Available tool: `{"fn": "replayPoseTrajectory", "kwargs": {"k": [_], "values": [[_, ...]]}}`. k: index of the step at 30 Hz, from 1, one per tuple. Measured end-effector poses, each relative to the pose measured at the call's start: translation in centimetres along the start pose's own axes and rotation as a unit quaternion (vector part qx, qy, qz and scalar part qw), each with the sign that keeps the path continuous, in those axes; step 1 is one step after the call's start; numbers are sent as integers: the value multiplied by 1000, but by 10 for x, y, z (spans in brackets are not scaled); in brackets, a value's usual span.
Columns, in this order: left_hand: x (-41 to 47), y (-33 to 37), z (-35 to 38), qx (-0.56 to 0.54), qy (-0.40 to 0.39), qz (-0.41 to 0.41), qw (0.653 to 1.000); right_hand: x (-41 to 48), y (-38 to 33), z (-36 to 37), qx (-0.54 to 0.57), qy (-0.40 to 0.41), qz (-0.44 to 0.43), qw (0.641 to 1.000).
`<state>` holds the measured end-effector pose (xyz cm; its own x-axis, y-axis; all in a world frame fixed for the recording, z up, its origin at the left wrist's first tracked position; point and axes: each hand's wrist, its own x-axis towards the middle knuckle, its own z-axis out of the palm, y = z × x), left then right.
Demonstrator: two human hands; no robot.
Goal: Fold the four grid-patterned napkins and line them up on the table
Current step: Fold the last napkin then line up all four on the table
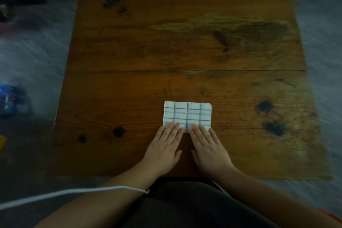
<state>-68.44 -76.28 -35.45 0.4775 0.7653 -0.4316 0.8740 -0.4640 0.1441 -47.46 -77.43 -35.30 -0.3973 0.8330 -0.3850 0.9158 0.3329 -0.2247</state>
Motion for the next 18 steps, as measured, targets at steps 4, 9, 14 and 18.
{"fn": "replayPoseTrajectory", "kwargs": {"k": [4, 9, 14, 18], "values": [[3, 7, 5, -10, -4, 0, 1000, 6, -1, 8, 1, -25, -8, 1000], [-11, -18, 13, -8, -10, -24, 1000, -18, 27, 14, -19, -17, 29, 999], [-22, -24, 14, -7, -6, -59, 998, -29, 36, 11, 0, -23, 64, 998], [-11, -1, 7, -21, 12, -35, 999, -12, 13, -1, 23, -6, 37, 999]]}}
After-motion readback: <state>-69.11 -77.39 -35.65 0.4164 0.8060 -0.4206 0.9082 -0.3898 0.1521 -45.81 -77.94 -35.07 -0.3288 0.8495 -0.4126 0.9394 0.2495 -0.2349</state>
